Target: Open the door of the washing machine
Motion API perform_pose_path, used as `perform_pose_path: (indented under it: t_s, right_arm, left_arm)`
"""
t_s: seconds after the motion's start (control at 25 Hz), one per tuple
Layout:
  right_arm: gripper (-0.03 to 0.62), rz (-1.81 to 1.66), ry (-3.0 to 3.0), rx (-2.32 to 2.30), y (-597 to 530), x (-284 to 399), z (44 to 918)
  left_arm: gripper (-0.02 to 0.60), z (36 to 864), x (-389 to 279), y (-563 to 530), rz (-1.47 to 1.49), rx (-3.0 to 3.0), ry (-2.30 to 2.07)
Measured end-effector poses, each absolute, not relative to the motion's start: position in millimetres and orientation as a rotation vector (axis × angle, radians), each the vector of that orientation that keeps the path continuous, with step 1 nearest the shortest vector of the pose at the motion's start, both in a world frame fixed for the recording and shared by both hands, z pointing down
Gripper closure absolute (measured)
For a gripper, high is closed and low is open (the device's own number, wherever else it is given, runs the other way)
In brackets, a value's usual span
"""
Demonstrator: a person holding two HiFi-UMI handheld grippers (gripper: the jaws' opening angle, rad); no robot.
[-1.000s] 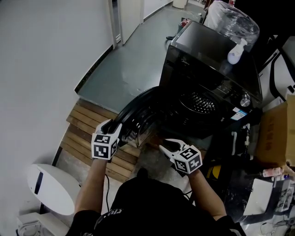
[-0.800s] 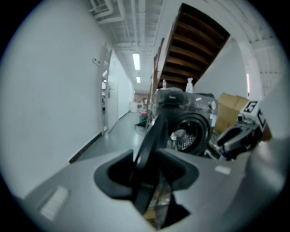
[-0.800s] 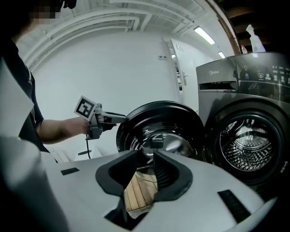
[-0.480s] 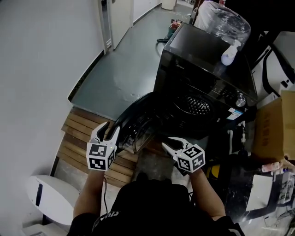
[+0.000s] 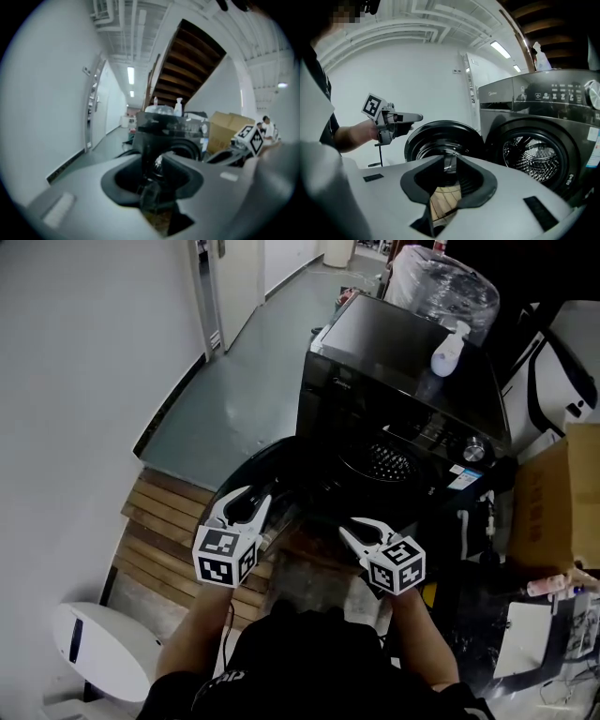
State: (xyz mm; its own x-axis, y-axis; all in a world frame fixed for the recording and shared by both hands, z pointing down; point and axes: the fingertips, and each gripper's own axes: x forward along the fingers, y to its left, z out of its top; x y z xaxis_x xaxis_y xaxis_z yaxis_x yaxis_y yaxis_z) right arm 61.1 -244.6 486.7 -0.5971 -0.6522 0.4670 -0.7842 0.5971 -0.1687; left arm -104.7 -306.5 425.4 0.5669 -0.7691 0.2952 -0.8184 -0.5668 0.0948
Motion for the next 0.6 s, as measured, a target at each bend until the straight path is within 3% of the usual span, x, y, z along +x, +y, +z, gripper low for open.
perform_pose_path:
  t_s: [0.6]
  right_arm:
    - [0.599,0.417,-2.530,1.522,-235.4,142.7,409.4]
  left_arm:
    - [0.531,388.0,4.5,-297.2,0.273,2.715,-1.216]
